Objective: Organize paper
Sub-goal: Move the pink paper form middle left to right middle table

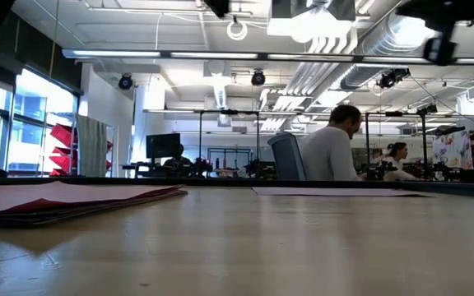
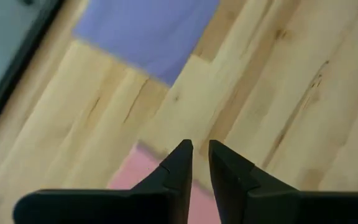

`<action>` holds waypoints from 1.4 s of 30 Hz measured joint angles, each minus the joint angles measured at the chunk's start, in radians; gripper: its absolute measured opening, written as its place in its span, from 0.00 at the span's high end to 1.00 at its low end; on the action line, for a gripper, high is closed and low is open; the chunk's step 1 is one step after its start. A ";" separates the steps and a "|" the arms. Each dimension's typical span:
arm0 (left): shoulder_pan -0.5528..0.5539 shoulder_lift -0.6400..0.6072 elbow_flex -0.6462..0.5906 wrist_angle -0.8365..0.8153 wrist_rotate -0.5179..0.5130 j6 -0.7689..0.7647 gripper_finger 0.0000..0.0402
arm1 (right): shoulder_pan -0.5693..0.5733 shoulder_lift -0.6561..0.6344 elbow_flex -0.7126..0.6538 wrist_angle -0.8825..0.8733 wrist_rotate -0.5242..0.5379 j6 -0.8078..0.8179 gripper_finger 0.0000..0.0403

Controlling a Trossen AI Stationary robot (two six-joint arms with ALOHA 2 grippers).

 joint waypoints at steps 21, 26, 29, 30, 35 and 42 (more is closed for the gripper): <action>-0.302 -0.654 -1.321 0.481 0.138 -0.800 0.89 | 0.045 1.232 0.730 0.199 -0.079 -0.163 0.72; -0.308 -0.682 -1.549 0.694 0.153 -0.803 0.89 | 0.027 1.491 1.031 -0.033 -0.079 -0.171 0.65; -0.306 -0.678 -1.654 0.827 0.159 -0.769 0.89 | 0.018 1.632 1.210 -0.217 -0.077 -0.215 0.63; -0.305 -0.679 -1.680 0.882 0.163 -0.745 0.89 | 0.014 1.678 1.262 -0.274 -0.076 -0.229 0.63; -0.305 -0.678 -1.768 1.030 0.176 -0.676 0.89 | 0.011 1.855 1.444 -0.477 -0.087 -0.319 0.63; -0.304 -0.666 -1.806 1.138 0.151 -0.340 0.96 | 0.014 1.885 1.441 -0.614 -0.139 -0.462 0.64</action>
